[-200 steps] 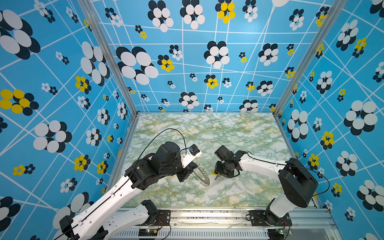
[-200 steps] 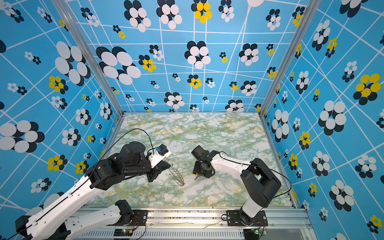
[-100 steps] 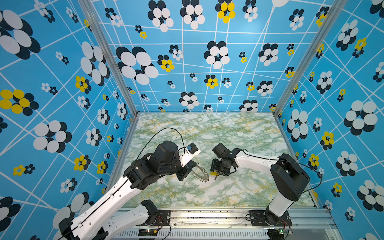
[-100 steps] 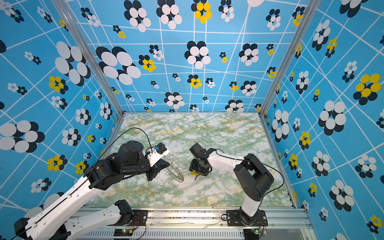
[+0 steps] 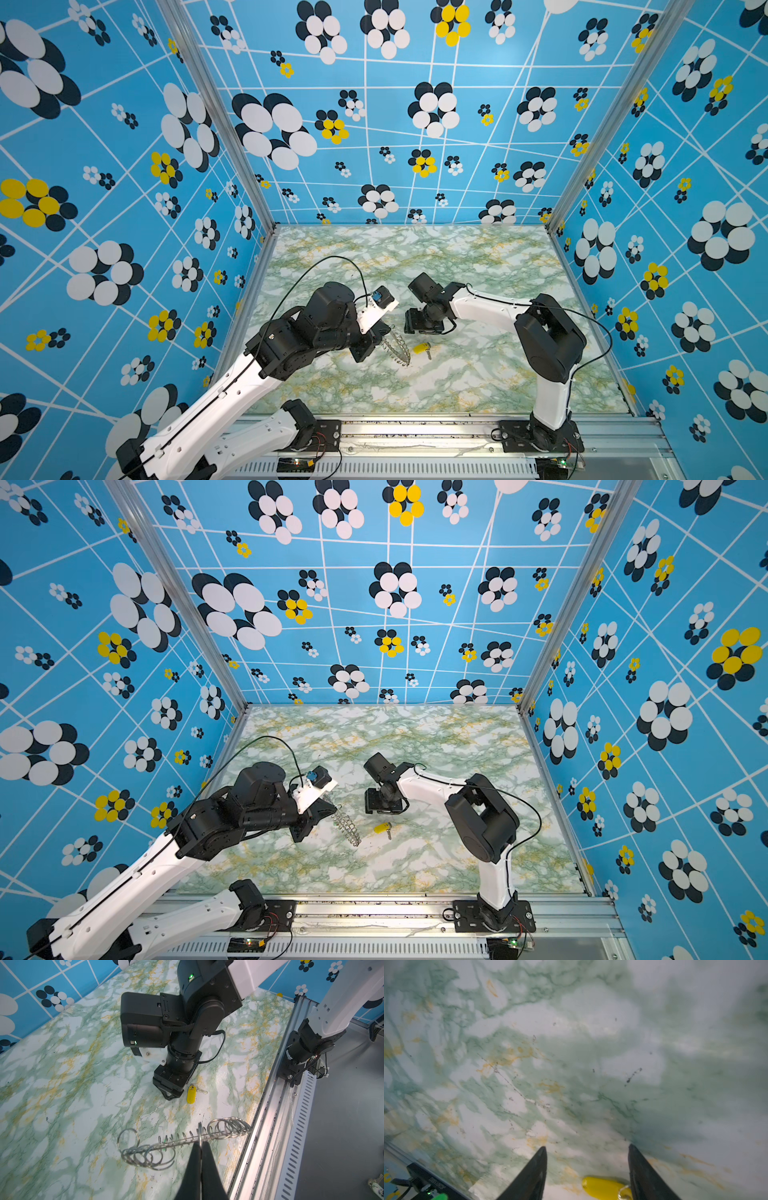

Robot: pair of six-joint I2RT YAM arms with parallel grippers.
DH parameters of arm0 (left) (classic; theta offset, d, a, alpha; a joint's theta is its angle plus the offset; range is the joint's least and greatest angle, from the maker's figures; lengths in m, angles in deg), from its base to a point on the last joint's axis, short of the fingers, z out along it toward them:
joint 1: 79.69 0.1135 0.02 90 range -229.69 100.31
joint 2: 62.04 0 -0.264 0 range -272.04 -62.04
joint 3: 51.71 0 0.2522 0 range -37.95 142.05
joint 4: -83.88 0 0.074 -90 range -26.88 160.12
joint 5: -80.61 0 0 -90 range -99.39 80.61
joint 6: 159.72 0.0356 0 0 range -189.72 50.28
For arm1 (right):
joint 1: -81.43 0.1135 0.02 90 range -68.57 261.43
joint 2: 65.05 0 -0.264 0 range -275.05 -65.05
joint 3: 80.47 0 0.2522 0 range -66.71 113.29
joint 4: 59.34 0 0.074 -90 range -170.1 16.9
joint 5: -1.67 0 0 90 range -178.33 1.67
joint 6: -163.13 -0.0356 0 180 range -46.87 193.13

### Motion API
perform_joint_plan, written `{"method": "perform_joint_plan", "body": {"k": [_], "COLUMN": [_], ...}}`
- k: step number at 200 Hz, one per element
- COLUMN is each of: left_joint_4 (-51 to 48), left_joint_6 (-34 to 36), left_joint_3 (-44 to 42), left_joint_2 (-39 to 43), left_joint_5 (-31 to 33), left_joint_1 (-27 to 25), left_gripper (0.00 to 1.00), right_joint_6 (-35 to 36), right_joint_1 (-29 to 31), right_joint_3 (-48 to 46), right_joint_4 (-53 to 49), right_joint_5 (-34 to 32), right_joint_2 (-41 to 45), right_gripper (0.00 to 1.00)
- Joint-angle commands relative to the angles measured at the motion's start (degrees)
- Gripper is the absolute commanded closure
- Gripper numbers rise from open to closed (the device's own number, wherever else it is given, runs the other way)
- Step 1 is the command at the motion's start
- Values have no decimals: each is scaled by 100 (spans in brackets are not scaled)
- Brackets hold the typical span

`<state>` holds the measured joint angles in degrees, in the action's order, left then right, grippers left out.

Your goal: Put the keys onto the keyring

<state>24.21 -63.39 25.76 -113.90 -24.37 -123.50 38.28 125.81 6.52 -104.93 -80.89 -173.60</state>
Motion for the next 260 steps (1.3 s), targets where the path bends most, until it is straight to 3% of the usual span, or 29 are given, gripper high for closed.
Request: {"method": "perform_joint_plan", "body": {"k": [1, 26, 88, 260], "left_joint_4": [-192, -234, -252, -199], "left_joint_6": [123, 166, 202, 202], "left_joint_3": [186, 171, 142, 114], "left_joint_2": [211, 285, 422, 440], "left_joint_5": [105, 144, 118, 110], "left_joint_1": [77, 94, 103, 137], "left_gripper": [100, 100, 100, 100], "right_joint_6": [656, 516, 409, 336], "right_joint_1": [294, 657, 966, 1019], "right_joint_3": [-28, -125, 22, 45], "right_joint_4": [-873, -1101, -1238, -1247], "right_joint_5": [-1090, -1588, -2197, -2116], "right_joint_2": [551, 571, 114, -119], "right_gripper": [45, 57, 64, 77]}}
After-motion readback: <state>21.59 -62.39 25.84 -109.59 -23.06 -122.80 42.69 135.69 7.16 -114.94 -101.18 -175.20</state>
